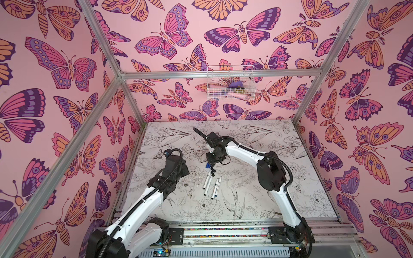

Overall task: Insert the pens into the pen caps
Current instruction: 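Move the right gripper over the blue caps while the left holds the marker, then close the right gripper on a blue cap and lift it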

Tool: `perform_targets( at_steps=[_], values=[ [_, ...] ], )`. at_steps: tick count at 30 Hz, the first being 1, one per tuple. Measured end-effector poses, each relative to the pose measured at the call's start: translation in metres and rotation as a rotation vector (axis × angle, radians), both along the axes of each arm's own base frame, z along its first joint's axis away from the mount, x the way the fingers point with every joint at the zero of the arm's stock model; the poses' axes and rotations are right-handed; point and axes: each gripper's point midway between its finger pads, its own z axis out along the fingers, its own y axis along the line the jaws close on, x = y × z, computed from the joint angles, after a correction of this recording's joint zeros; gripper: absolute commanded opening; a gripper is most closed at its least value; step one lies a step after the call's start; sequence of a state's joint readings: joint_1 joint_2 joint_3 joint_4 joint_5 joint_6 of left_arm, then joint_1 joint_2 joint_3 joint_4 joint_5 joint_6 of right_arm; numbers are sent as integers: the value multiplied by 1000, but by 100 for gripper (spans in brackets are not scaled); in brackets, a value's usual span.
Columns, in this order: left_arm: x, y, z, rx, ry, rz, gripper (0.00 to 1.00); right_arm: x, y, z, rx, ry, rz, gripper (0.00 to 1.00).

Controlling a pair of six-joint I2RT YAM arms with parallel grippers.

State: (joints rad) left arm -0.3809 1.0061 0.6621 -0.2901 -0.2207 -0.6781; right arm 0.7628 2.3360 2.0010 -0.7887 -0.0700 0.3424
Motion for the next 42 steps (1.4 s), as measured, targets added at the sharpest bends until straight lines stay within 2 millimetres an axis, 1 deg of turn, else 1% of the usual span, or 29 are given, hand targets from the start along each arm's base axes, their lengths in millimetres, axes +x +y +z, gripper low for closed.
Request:
perform_targets(
  at_steps=[6, 10, 18, 22, 28, 31, 35, 42],
  values=[
    [0, -1, -1, -6, 4, -6, 0, -1, 6, -7, -30, -11, 23, 44],
    [-1, -1, -2, -7, 7, -7, 0, -3, 2, -15, -64, -9, 32, 44],
    [-3, 2, -4, -4, 16, -2, 0, 0, -3, -16, -94, -22, 25, 43],
    [-5, 3, -6, -1, 24, 0, 0, 1, -4, -18, -102, -27, 22, 41],
    [-5, 4, -7, -2, 28, 2, 0, 5, -3, -19, -112, -37, 21, 34],
    [-5, 4, -7, -2, 29, 1, 0, 6, -3, -21, -121, -34, 20, 32],
    [-6, 4, -7, -2, 29, 1, 0, 3, -5, -24, -139, -25, 21, 31],
    [-5, 4, -7, -2, 29, 1, 0, -3, -8, -26, -164, -9, 11, 35]
  ],
)
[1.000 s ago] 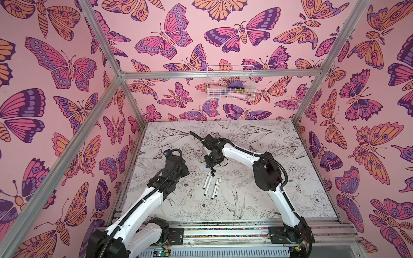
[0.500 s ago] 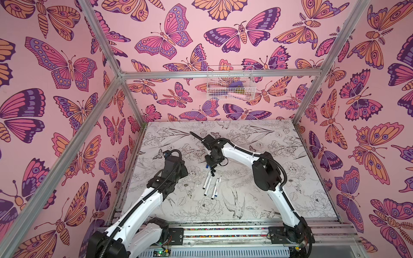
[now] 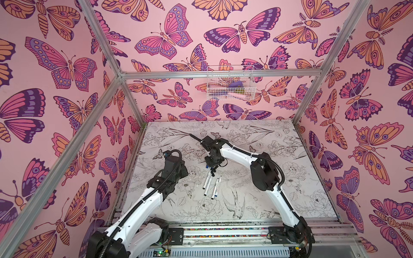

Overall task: Insert the pens into the pen caps
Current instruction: 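Close the right gripper on a blue cap and lift it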

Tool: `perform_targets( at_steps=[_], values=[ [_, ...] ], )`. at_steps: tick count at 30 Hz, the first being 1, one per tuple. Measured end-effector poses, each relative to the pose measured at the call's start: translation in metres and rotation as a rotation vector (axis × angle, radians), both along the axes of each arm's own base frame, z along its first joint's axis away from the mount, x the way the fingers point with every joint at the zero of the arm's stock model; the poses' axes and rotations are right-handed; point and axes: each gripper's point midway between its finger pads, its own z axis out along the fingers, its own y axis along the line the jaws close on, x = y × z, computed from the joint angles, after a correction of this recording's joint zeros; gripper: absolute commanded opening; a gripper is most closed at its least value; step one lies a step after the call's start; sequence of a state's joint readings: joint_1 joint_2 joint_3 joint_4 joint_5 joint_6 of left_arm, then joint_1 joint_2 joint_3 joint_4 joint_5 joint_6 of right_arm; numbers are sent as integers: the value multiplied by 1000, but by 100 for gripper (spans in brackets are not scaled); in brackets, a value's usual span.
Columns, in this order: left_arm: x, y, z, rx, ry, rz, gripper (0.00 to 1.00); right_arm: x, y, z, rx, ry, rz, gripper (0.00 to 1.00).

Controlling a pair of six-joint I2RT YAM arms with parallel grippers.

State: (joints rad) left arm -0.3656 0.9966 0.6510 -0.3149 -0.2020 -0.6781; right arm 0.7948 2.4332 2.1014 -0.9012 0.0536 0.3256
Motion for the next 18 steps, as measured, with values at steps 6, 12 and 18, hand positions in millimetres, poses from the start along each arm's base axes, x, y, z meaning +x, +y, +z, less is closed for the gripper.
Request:
perform_targets(
  at_steps=[6, 12, 18],
  values=[
    [0, 0, 0, 0, 0, 0, 0, 1, -3, 0, -12, -7, -19, 42],
    [0, 0, 0, 3, 0, -2, 0, 1, -9, 0, -40, -11, -36, 42],
    [0, 0, 0, 6, 0, -5, 0, -2, -12, 0, -48, 10, -67, 42]
  ],
)
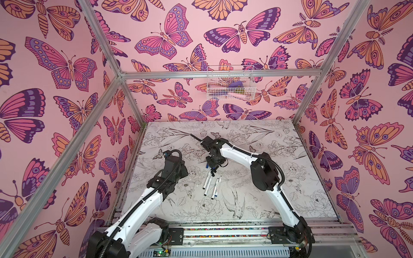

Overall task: Insert the pens into the pen caps
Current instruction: 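Close the right gripper on a blue cap and lift it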

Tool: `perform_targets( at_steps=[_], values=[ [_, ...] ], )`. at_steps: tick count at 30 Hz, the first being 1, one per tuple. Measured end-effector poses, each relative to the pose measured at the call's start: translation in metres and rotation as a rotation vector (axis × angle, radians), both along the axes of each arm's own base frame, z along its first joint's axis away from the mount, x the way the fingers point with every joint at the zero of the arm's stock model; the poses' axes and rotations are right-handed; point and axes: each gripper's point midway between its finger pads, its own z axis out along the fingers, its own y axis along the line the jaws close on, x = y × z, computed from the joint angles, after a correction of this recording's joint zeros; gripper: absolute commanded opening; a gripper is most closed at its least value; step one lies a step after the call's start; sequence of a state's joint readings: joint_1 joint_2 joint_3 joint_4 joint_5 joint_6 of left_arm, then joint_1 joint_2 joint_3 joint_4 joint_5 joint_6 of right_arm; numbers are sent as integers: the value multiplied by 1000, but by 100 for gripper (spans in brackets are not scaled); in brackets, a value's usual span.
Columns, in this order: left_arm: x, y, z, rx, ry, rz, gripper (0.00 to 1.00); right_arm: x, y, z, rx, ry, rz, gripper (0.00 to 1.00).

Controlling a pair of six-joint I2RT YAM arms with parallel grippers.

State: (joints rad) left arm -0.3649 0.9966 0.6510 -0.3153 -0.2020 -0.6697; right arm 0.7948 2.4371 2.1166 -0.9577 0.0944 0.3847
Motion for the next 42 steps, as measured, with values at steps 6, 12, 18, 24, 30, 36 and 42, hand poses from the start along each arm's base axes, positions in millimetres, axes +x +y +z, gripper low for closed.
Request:
perform_targets(
  at_steps=[6, 12, 18, 24, 30, 36, 42],
  values=[
    [0, 0, 0, 8, -1, -7, 0, -4, -2, 0, -2, 26, -30, 41],
    [0, 0, 2, 11, -9, -12, 0, -8, 1, 0, 24, 55, -50, 33],
    [-1, 0, 4, 15, -15, -18, 0, -8, 5, 1, 56, 69, -55, 27],
    [-1, 0, 5, 18, -20, -22, 0, -3, 19, 3, 109, 70, -43, 28],
    [-1, 0, 5, 18, -20, -22, 0, 1, 29, 8, 150, 53, -14, 37],
    [-1, 0, 5, 18, -20, -22, 0, -1, 24, 2, 125, 56, -4, 36],
    [-1, 0, 5, 18, -19, -22, 0, -7, 15, 0, 99, 60, 0, 34]
  ],
)
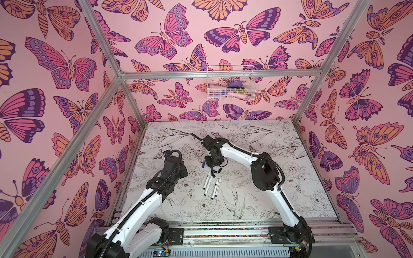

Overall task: Insert the pens into the pen caps
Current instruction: 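Close the right gripper on a blue cap and lift it, then bring the blue cap with the right gripper above the marker tip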

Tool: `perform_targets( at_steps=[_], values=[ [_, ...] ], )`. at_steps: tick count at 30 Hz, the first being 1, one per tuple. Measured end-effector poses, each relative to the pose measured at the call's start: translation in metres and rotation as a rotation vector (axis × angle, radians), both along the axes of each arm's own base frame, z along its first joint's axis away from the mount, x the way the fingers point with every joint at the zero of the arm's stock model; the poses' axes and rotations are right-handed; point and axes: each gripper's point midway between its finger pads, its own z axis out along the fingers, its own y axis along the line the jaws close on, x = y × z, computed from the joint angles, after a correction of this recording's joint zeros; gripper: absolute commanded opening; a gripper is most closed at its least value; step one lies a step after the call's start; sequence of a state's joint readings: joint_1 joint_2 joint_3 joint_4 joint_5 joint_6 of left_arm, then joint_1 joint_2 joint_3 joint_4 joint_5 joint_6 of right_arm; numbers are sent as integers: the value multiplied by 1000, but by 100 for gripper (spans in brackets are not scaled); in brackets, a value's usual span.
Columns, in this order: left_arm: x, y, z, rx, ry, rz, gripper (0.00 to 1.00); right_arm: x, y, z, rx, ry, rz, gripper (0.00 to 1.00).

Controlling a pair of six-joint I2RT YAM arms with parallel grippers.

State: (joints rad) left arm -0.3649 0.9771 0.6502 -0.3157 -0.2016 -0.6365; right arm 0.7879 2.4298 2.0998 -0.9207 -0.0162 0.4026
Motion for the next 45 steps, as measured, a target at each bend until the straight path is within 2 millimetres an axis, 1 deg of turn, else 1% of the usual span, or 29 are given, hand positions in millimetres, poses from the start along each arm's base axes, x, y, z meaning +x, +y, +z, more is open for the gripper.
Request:
perform_targets(
  at_steps=[6, 11, 14, 18, 21, 22, 24, 25, 28, 30, 31, 33, 34, 35, 37, 40, 42, 45],
  values=[
    [0, -1, 0, -1, 1, -7, 0, -4, 1, 1, -31, -9, 20, 28],
    [-1, -3, 1, 0, 0, -23, 0, -11, 1, 0, -70, -15, 33, 18],
    [-1, -4, 2, 1, -4, -37, 0, -11, -1, 0, -82, -18, 32, 11],
    [-3, -12, 2, 3, -1, -99, 0, -6, -2, 2, -66, -20, 22, 8],
    [-3, -25, 4, -8, -8, -188, 0, 9, -7, 12, 2, -31, -10, 6],
    [-4, -31, 5, -18, -13, -226, 0, 14, -13, 20, 31, -38, -26, 6],
    [-5, -45, 8, -45, -26, -309, 0, 26, -26, 45, 103, -62, -60, 6],
    [-6, -53, 11, -60, -36, -354, 0, 31, -35, 62, 147, -82, -75, 5],
    [-8, -76, 20, -108, -67, -487, 0, 39, -61, 124, 300, -176, -98, 5],
    [-10, -91, 28, -133, -92, -569, 0, 34, -71, 166, 412, -254, -87, 5],
    [-10, -100, 31, -142, -107, -609, 0, 27, -72, 186, 471, -289, -71, 5],
    [-11, -116, 36, -148, -134, -683, 0, 12, -68, 214, 574, -340, -23, 5],
    [-12, -125, 37, -150, -146, -722, 0, 2, -64, 225, 624, -354, 8, 5],
    [-13, -134, 37, -146, -157, -757, 0, -4, -61, 232, 663, -362, 32, 5],
    [-18, -154, 37, -134, -181, -833, 0, -16, -53, 239, 731, -362, 75, 5],
    [-25, -179, 36, -123, -214, -920, 0, -24, -45, 241, 806, -345, 102, 5],
    [-24, -189, 38, -126, -232, -944, 0, -26, -41, 240, 843, -337, 106, 5],
    [-16, -195, 43, -129, -264, -940, 0, -29, -41, 241, 878, -337, 103, 4]
  ],
)
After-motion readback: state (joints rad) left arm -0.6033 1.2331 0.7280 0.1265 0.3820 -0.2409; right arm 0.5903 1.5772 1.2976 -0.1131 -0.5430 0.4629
